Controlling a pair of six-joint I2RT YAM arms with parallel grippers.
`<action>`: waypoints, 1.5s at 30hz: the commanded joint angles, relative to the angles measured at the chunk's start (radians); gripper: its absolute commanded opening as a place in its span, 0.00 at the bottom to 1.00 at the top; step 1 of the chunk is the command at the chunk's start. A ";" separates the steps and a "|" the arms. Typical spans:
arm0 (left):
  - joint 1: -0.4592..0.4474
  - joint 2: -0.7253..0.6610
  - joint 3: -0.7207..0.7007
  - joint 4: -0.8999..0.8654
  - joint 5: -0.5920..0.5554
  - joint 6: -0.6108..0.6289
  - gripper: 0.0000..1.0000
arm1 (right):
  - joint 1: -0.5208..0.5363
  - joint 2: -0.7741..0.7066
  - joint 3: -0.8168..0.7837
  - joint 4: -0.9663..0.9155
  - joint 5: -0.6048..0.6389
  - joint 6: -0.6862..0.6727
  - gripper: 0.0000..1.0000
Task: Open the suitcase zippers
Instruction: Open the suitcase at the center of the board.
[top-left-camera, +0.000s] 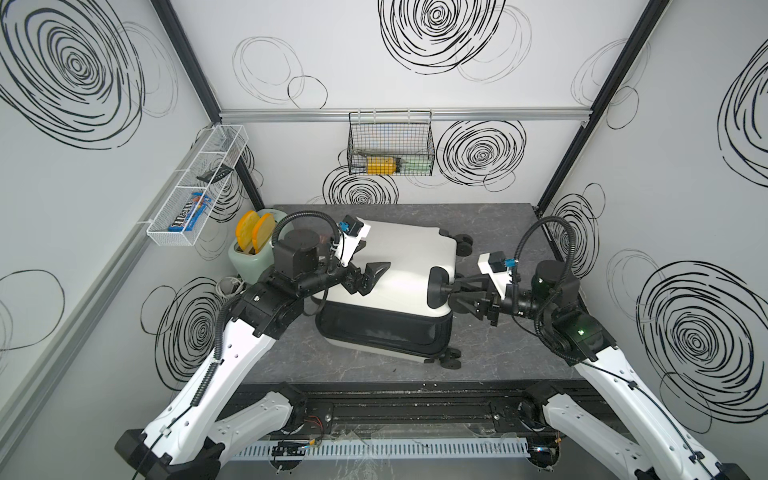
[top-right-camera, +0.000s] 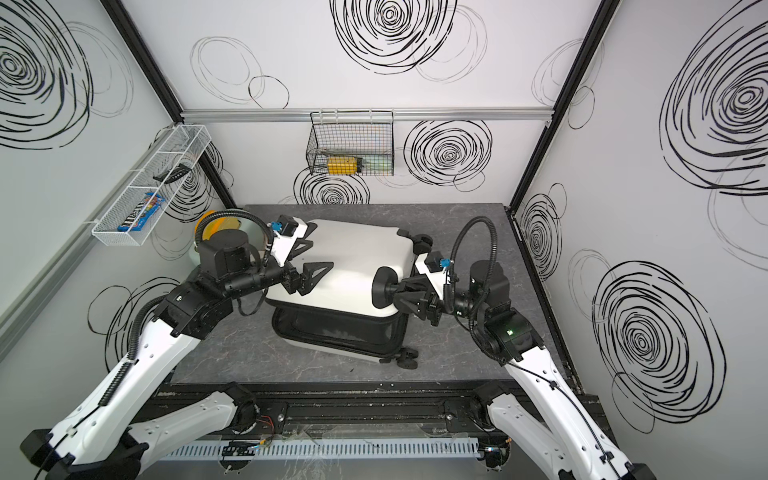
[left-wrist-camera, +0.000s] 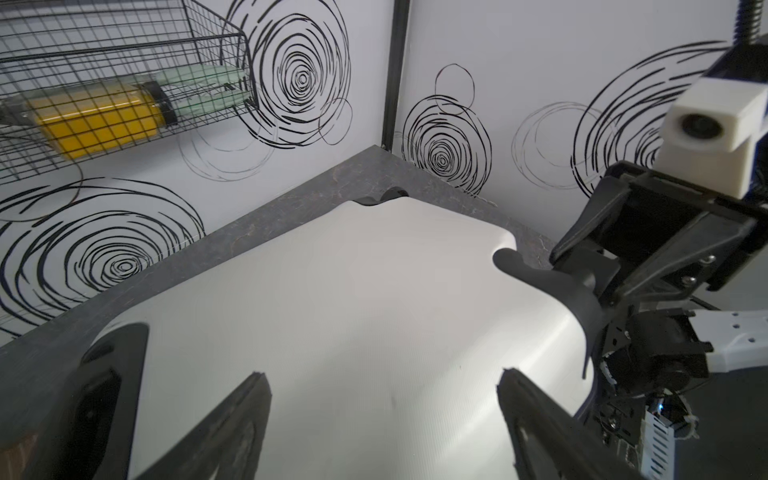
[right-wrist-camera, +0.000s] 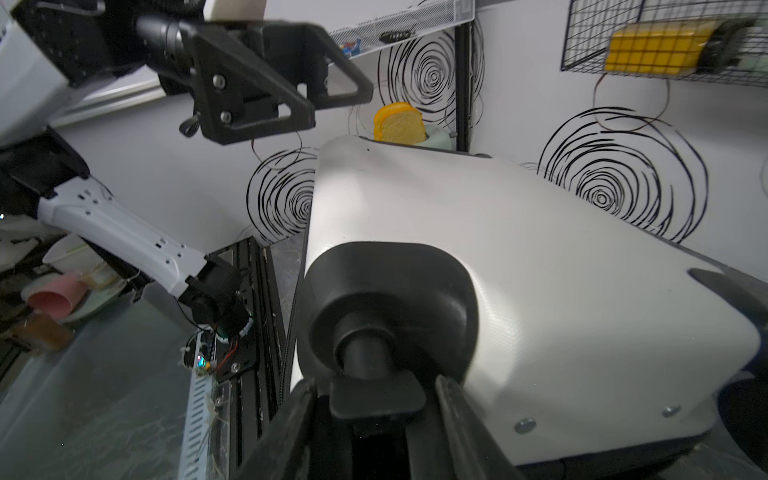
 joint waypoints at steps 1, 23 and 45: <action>0.028 -0.019 0.021 -0.025 -0.101 -0.111 0.90 | -0.053 -0.057 0.073 0.193 0.115 0.198 0.00; 0.314 -0.051 -0.497 0.085 0.135 -0.664 0.84 | -0.111 -0.076 0.148 0.219 0.275 0.590 0.00; 0.282 -0.090 -0.637 0.070 -0.030 -0.607 0.81 | -0.115 -0.092 0.308 -0.006 0.578 0.666 0.00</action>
